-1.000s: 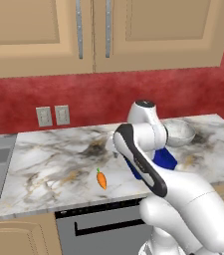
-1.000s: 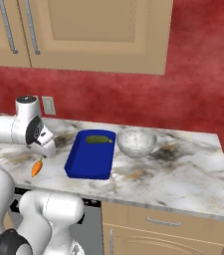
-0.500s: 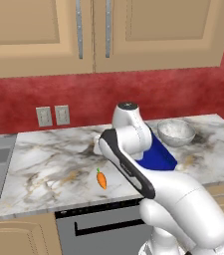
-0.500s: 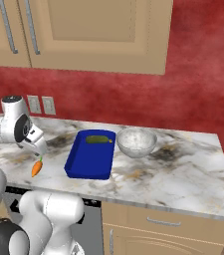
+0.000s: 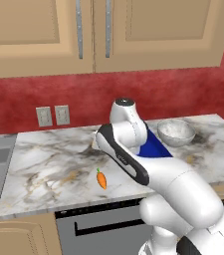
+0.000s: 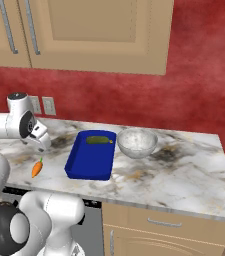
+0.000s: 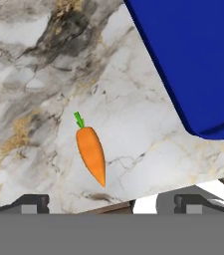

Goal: Place the two vegetables and bowl onto the tray for setting up a vegetable dip station.

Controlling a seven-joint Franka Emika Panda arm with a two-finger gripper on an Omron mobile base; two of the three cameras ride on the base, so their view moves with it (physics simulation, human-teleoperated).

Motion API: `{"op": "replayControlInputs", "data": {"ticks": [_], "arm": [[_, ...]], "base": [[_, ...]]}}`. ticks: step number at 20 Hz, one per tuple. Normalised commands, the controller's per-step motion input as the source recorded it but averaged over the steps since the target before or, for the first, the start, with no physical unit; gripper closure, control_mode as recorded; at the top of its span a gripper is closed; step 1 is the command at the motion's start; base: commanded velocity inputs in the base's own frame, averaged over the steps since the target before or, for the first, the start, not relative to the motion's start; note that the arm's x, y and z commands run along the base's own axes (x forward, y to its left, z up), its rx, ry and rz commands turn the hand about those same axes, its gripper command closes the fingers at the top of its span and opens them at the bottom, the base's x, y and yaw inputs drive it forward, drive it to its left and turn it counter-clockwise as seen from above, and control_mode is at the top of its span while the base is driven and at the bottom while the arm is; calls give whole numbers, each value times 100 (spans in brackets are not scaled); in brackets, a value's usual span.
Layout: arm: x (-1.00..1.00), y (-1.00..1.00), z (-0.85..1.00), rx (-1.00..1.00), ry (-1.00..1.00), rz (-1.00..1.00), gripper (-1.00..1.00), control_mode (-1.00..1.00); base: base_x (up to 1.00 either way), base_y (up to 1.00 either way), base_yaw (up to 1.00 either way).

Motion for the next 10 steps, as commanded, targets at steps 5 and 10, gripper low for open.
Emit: {"op": "replayControlInputs", "data": {"ticks": [5,10], "arm": [[10,14,-9,0,2,0,-100,-100],[1,16,-18,0,3,0,-100,-100]], "base": [[0,0,0],[0,0,0]]}}
